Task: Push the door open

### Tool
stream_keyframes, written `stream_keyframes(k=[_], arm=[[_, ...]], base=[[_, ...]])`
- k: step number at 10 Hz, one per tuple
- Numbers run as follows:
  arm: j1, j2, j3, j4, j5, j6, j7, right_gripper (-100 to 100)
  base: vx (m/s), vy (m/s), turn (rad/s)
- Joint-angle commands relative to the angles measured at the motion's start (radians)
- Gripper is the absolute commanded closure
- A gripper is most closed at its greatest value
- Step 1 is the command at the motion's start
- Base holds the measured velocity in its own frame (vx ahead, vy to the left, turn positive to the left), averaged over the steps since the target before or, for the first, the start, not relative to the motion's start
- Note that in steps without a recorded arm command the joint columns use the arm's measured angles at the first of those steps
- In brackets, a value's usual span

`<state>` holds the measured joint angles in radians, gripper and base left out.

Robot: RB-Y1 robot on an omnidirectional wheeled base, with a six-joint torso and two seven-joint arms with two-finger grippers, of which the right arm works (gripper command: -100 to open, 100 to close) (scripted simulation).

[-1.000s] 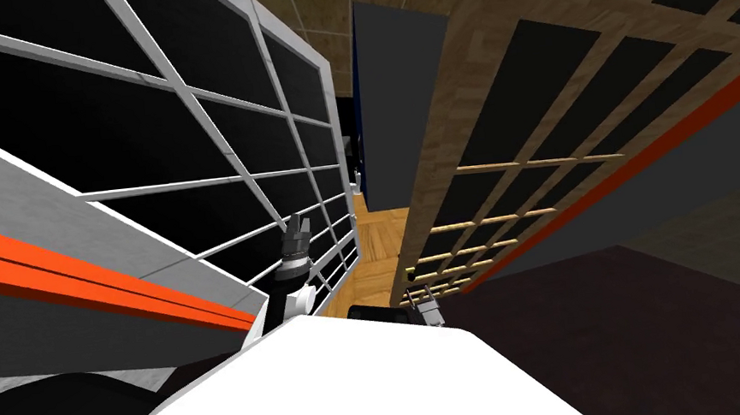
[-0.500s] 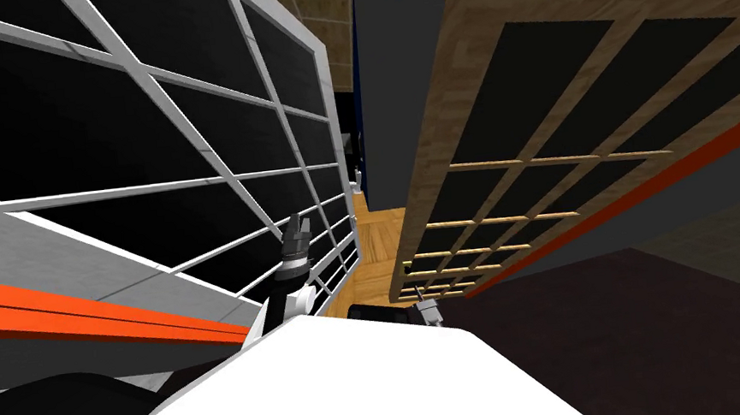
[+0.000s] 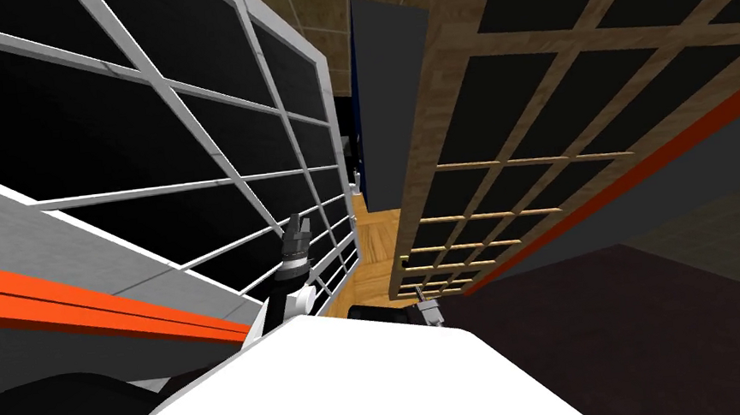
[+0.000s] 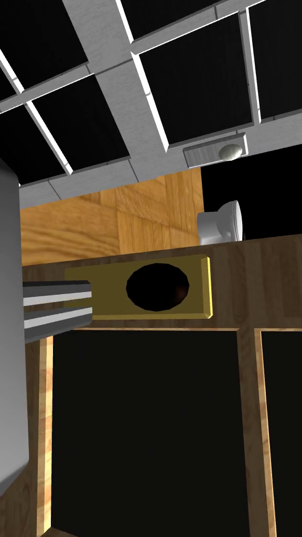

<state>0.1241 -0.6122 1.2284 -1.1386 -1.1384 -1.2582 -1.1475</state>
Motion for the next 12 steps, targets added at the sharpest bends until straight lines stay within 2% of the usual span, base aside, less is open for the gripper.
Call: stream_keyframes(k=[1, 2, 3, 4, 8, 9, 10, 12], arm=[[0.015, -0.004, -0.014, -0.005, -0.02, -0.012, 0.009, -100], [0.01, 0.001, -0.008, -0.002, -0.012, -0.007, 0.007, -100], [-0.01, 0.035, -0.031, 0.003, -0.02, 0.027, 0.032, -100], [-0.016, 0.044, -0.037, 0.004, -0.022, 0.037, 0.038, -100], [-0.059, 0.114, -0.082, 0.015, -0.036, 0.113, 0.086, -100], [-0.053, 0.106, -0.075, 0.016, -0.033, 0.1, 0.079, -100], [-0.053, 0.106, -0.075, 0.016, -0.033, 0.1, 0.079, 100], [-0.053, 0.106, -0.075, 0.016, -0.033, 0.1, 0.079, 100]], base=[[-0.108, 0.136, -0.221], [-0.047, 0.063, -0.048], [0.114, -0.005, 0.031], [0.175, -0.029, 0.019], [0.179, -0.028, 0.024], [0.07, -0.005, 0.013], [0.0, 0.0, 0.0], [-0.028, -0.001, -0.005]])
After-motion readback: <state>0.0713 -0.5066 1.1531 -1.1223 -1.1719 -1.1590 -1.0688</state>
